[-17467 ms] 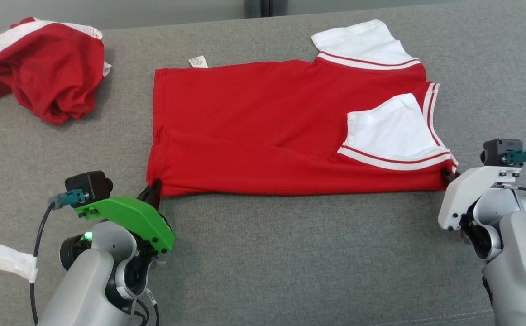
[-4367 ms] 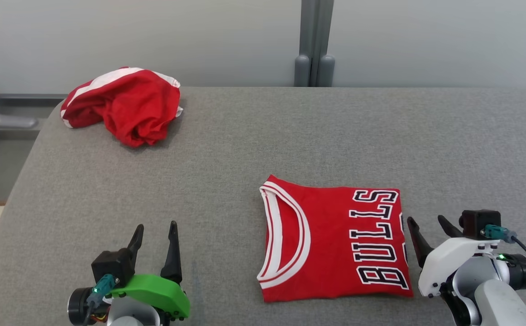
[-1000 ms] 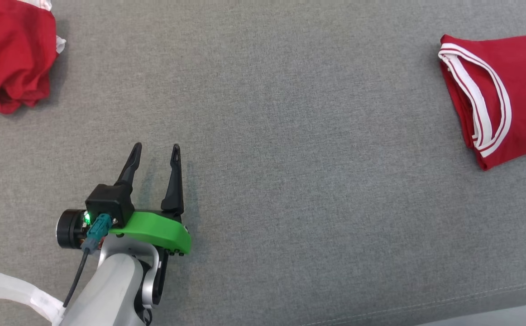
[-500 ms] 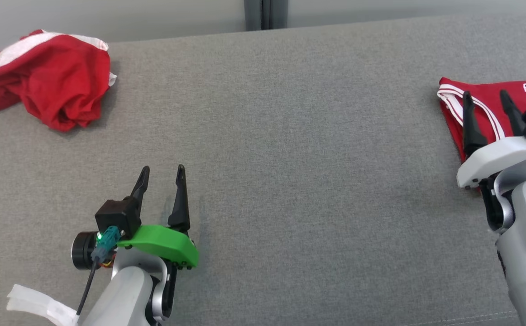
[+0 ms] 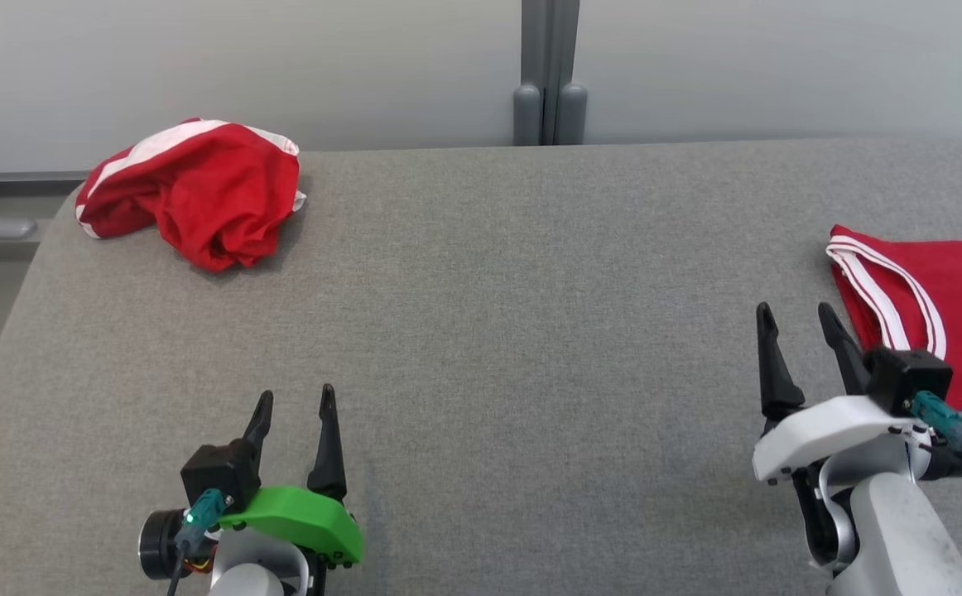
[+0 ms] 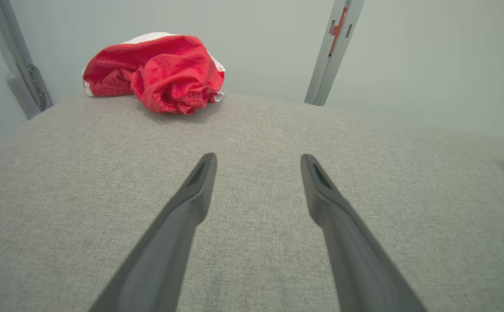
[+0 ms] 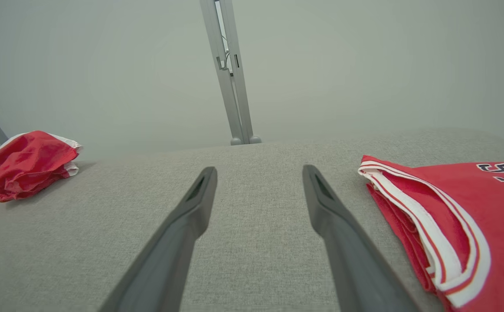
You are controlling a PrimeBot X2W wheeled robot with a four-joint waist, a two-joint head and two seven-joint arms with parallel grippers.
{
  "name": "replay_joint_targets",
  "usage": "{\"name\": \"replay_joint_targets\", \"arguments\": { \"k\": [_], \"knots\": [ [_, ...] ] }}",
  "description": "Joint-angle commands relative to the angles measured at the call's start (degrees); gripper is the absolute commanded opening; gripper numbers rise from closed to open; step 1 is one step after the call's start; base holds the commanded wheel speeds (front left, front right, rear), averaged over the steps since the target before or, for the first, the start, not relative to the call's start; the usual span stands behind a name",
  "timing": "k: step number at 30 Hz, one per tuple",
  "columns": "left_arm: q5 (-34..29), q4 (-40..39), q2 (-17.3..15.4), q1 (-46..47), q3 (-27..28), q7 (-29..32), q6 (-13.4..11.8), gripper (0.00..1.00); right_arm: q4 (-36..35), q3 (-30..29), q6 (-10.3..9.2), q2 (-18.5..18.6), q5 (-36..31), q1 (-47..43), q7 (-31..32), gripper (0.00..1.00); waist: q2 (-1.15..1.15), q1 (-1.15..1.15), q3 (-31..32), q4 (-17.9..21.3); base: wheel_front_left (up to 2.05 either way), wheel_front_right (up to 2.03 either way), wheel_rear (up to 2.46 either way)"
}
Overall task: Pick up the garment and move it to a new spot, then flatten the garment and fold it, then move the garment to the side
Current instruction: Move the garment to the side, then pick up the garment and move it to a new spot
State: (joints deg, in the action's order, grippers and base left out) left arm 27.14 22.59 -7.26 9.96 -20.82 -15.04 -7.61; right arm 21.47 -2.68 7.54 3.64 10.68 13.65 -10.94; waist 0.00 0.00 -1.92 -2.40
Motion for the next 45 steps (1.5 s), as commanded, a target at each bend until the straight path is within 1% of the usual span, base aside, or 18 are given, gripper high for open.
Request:
{"name": "replay_joint_targets", "arguments": {
  "k": [1, 4, 8, 12, 28, 42, 45],
  "knots": [
    [-0.79, -0.30, 0.34, -1.06, 0.29, -0.17, -0.06, 1.00, -1.22, 0.25, -0.11, -0.35, -0.49, -2.12, -0.24, 1.00, 0.00, 0.00, 1.82, -1.28, 0.00, 0.00, 0.00],
    [-1.34, -0.79, 0.73, -2.07, 0.86, -0.17, 0.06, 1.00, -3.58, 0.95, -0.11, -0.57, -0.63, -5.61, -0.26, 1.00, 0.00, 0.00, 2.36, -1.28, 0.00, 0.00, 0.00],
    [-1.94, -1.61, 1.22, -3.15, 1.34, -0.17, 0.33, 1.00, -5.65, 2.58, -0.11, -0.67, 2.10, -9.10, -0.69, 1.00, 0.00, 0.00, 3.01, -1.14, 0.00, 0.00, 0.00],
    [-2.80, -2.48, 1.45, -4.10, 1.67, -0.17, 0.19, 1.00, -6.91, 2.76, -0.11, -0.66, 2.86, -11.14, -1.11, 1.00, 0.00, 0.00, 3.44, -0.63, 0.00, 0.00, 0.00],
    [-3.80, -2.71, 1.74, -3.96, 2.29, -0.17, 0.89, 1.00, -7.32, 4.00, -0.11, -0.69, 1.98, -11.83, -0.42, 1.00, 0.00, 0.00, 3.53, 0.07, 0.00, 0.00, 0.00],
    [-3.98, -2.13, 1.72, -3.42, 2.69, -0.17, 1.01, 1.00, -7.12, 4.45, -0.11, -0.69, 2.53, -11.88, -0.06, 1.00, 0.00, 0.00, 3.32, -0.38, 0.00, 0.00, 0.00],
    [-4.11, -2.03, 1.70, -3.15, 2.61, -0.18, 1.14, 1.00, -7.26, 4.08, -0.11, -0.69, 2.35, -12.03, -0.26, 1.00, 0.00, 0.00, 3.28, -1.01, 0.00, 0.00, 0.00]
  ]
}}
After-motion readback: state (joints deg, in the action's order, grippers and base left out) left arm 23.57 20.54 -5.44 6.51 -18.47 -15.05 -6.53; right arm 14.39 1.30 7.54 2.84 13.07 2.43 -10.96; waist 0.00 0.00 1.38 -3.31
